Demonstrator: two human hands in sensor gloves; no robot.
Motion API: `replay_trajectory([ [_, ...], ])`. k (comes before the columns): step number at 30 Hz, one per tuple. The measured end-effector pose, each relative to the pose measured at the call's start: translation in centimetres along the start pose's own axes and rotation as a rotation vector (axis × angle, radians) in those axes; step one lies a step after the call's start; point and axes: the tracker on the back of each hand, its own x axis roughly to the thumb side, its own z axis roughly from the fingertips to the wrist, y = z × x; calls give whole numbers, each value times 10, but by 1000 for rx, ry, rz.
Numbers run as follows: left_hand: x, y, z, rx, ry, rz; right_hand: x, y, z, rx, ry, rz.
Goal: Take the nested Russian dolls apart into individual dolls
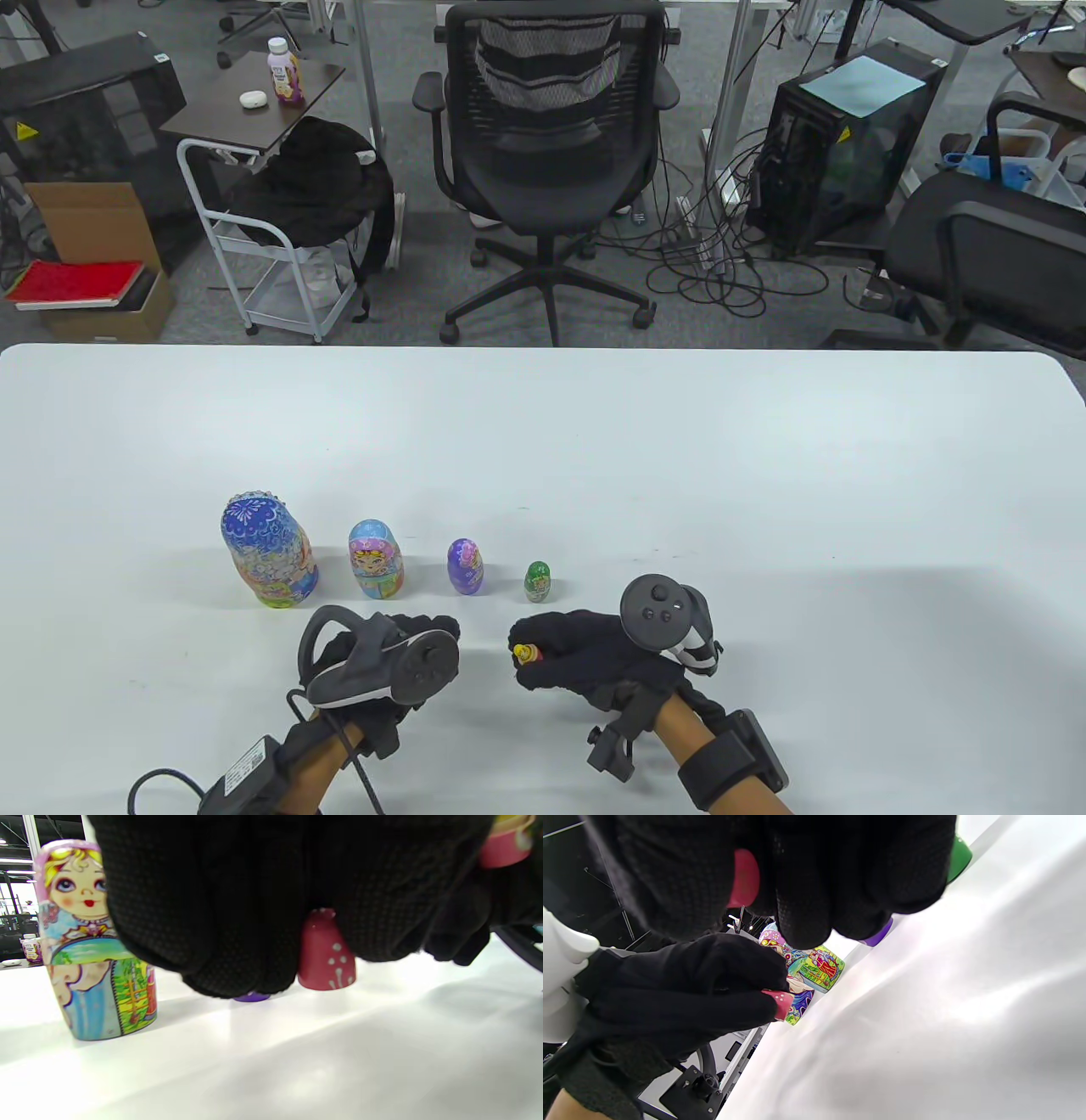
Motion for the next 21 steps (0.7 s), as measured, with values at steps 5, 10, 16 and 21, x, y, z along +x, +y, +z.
replay_trajectory([
  [5,2,-11,-4,-73,5,-51,0,-1,0,-1,0,13],
  [10,6,-22,-8,-118,-8,-86,0,-2,0,-6,-5,14],
  [16,12,-31,-10,-135,-27,-183,0,-1,0,-2,-6,16],
  [21,15,-31,-10,-130,-33,-180,0,-1,0,2,-6,19],
])
